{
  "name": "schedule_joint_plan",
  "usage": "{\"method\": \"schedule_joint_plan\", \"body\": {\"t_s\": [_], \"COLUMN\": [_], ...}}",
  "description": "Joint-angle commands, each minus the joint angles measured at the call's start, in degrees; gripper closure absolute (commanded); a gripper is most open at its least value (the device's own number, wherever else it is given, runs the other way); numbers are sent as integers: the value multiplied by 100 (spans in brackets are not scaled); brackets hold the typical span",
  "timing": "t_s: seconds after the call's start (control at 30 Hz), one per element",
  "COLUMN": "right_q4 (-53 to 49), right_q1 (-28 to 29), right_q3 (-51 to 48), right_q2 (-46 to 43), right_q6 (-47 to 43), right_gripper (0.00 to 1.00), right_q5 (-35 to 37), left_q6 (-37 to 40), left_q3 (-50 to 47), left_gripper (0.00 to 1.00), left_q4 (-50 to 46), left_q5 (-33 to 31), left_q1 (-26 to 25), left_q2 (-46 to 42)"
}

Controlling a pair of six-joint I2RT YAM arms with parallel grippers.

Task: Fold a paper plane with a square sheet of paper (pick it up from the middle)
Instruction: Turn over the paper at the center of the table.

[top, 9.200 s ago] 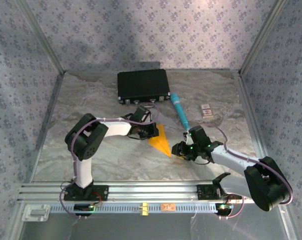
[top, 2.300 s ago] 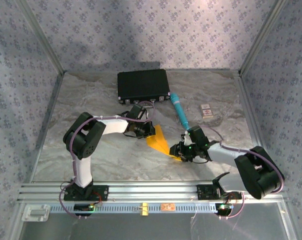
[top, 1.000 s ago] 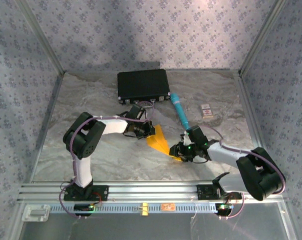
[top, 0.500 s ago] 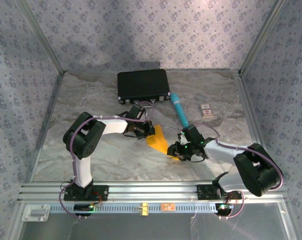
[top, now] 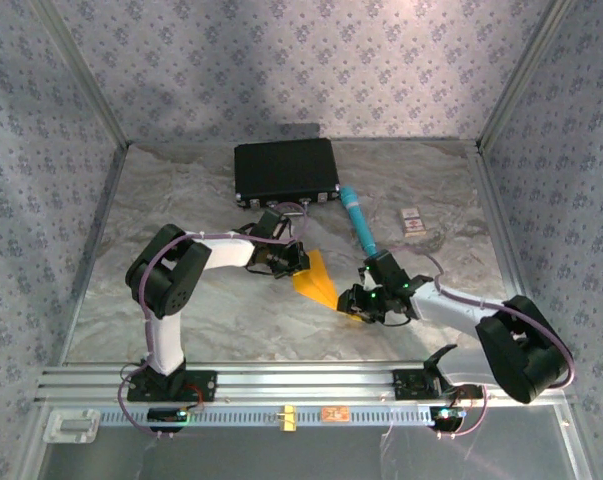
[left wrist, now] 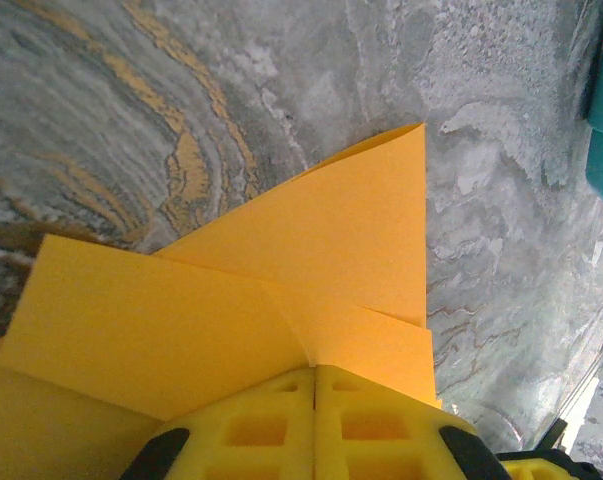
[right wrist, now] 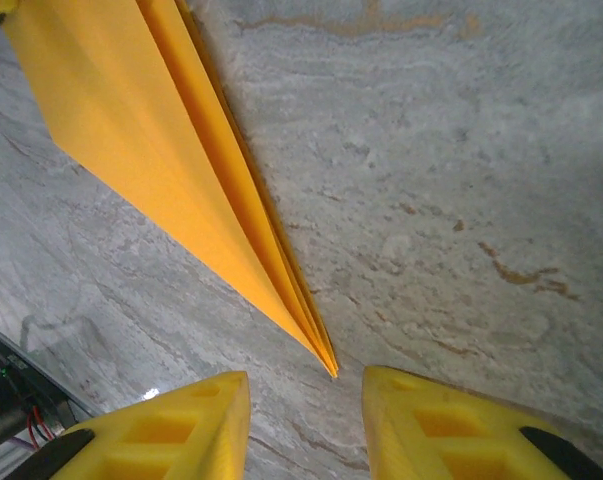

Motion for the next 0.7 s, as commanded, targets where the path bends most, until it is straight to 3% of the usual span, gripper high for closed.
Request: {"method": "schedule_joint_plan", "body": {"t_s": [0.0, 0.37, 0.67], "right_q4": [96, 543, 886], "right_q1": [121, 218, 62], "right_q3": [158, 201, -39], "right_q2": [198, 352, 171], "right_q6": [45, 166, 316], "right_gripper": [65, 69, 68], "right_q5": [-66, -93, -144], "left_q6": [-23, -41, -32], "left_q3": [-152, -172, -161], "left_gripper": [93, 93, 93], "left_q4": [-237, -179, -193], "left_q5": [-155, -139, -139], "left_q1": [36, 31, 32], "left_q2": [163, 191, 185]}}
